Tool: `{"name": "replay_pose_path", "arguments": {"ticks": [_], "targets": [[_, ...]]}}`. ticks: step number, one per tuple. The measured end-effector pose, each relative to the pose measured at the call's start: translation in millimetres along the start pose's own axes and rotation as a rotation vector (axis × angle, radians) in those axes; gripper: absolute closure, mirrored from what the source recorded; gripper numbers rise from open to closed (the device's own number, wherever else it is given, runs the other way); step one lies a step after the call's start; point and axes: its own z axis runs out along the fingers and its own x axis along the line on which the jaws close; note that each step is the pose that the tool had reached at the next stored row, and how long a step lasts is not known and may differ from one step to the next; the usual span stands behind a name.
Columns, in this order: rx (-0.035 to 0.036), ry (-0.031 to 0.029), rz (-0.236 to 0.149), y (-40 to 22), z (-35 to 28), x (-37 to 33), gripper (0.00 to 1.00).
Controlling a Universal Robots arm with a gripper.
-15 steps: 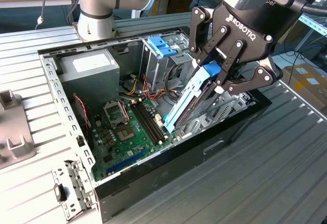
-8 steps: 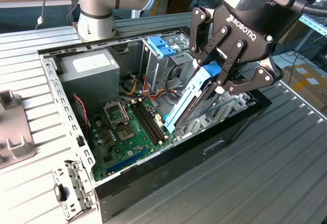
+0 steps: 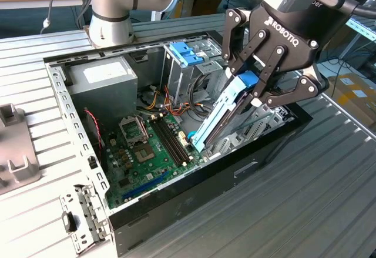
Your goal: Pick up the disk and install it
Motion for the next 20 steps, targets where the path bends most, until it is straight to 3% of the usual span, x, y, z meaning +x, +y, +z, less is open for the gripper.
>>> {"name": "replay_pose_path", "arguments": {"ticks": [6,10,15,20], "targets": [[0.0000,0.0001,0.000,-8.7,-0.7,-0.2,0.63],[-0.0001,0.0018,0.000,-18.7,-0.8,-5.6,0.63],[0.0001,0.0021,0.003,-26.6,-1.0,-5.6,0.63],[0.0037,-0.0007,0.040,-30.3,-0.5,-5.3,0.63]]}}
